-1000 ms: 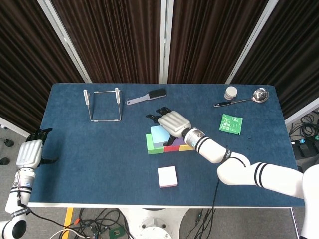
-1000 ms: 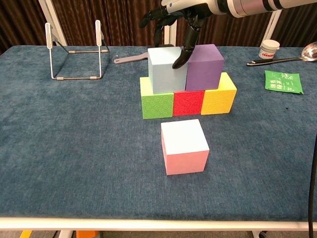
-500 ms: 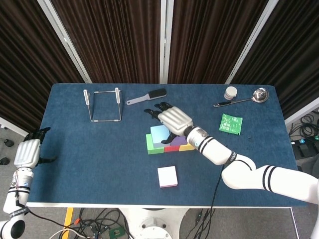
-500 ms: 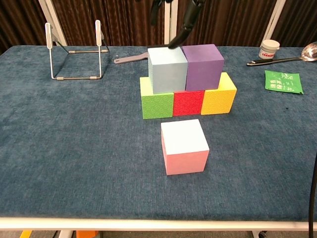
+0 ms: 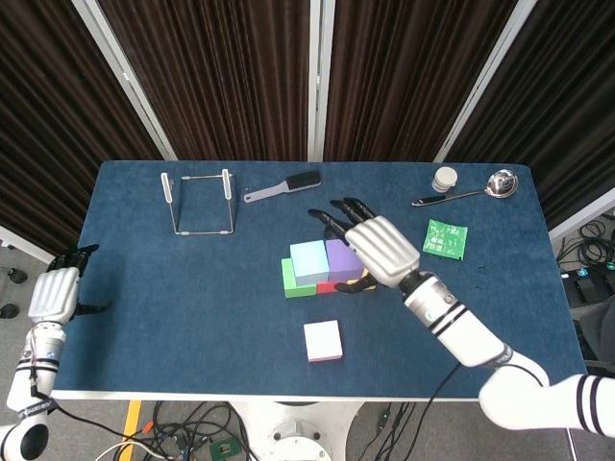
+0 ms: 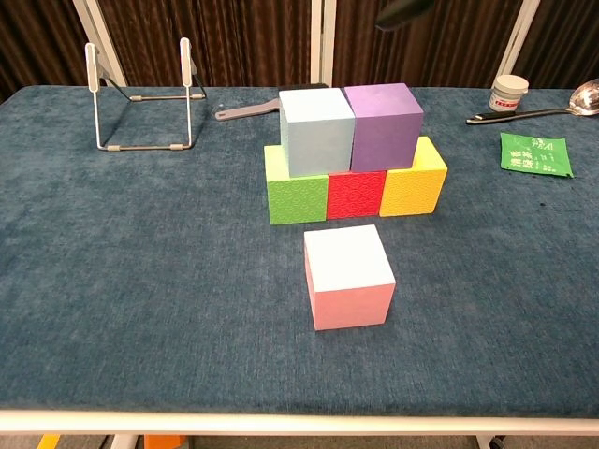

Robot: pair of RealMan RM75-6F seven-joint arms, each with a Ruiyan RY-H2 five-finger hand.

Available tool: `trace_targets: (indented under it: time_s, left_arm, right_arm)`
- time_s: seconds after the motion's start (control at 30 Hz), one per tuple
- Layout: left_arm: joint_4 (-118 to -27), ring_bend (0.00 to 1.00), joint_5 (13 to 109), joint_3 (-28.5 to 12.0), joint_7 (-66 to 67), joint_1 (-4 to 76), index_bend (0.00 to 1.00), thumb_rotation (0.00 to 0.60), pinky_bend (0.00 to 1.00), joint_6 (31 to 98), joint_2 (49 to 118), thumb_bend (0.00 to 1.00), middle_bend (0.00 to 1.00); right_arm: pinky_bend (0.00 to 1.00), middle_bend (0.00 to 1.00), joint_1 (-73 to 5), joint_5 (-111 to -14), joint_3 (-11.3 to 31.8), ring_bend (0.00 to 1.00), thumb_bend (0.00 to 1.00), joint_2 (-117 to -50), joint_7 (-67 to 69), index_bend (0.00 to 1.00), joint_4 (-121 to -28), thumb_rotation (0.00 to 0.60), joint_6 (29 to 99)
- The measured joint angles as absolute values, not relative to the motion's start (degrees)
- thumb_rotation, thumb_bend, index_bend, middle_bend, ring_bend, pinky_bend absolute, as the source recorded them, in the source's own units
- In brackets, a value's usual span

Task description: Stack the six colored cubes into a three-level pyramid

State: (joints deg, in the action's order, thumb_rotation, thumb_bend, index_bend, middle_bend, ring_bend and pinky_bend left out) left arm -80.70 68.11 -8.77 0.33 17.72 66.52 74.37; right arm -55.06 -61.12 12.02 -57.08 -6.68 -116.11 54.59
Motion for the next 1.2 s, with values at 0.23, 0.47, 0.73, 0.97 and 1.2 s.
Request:
trace_targets:
  time_s: [0.23, 0.47, 0.73, 0.97, 1.2]
  left_arm:
    - [-81.5, 0.05, 69.0, -8.5, 0.7, 17.7, 0.11, 0.600, 0.15, 67.1, 74.4, 0.12, 0.14]
    - [-81.6, 0.05, 69.5, -8.2, 0.4, 17.6, 0.11, 0.600, 0.15, 67.5, 74.5, 0.12, 0.14]
    - [-81.0, 0.05, 69.6, -7.7, -0.2, 17.1, 0.11, 0.600, 0.15, 67.5, 74.9, 0.12, 0.14]
    - [-80.4, 0.05, 69.6, -7.5, -0.2, 16.9, 0.11, 0.600, 0.15, 67.5, 75.4, 0.12, 0.14]
    - [-78.9, 0.05, 69.0, -7.6, 0.6, 16.9, 0.11, 0.600, 0.15, 67.3, 76.6, 0.12, 0.14]
  right_arm:
    - [0.00, 0.30, -46.7, -68.7, 6.2, 0.00, 0.00, -55.5, -7.0, 0.00, -120.7, 0.600, 58.7]
    - [0.00, 0.30, -41.7, -72.4, 2.8, 0.00, 0.00, -59.2, -10.8, 0.00, -121.1, 0.600, 62.7]
    - [0.00, 0.29, -39.8, -73.1, 0.9, 0.00, 0.00, -64.7, -16.3, 0.00, -120.2, 0.600, 62.3]
    - [0.00, 0.27, -39.4, -72.0, 0.4, 0.00, 0.00, -67.8, -19.8, 0.00, -117.3, 0.600, 61.0]
    - [0.00, 0.23, -39.2, -71.2, 0.7, 0.00, 0.00, -71.0, -21.5, 0.00, -114.8, 0.600, 60.1]
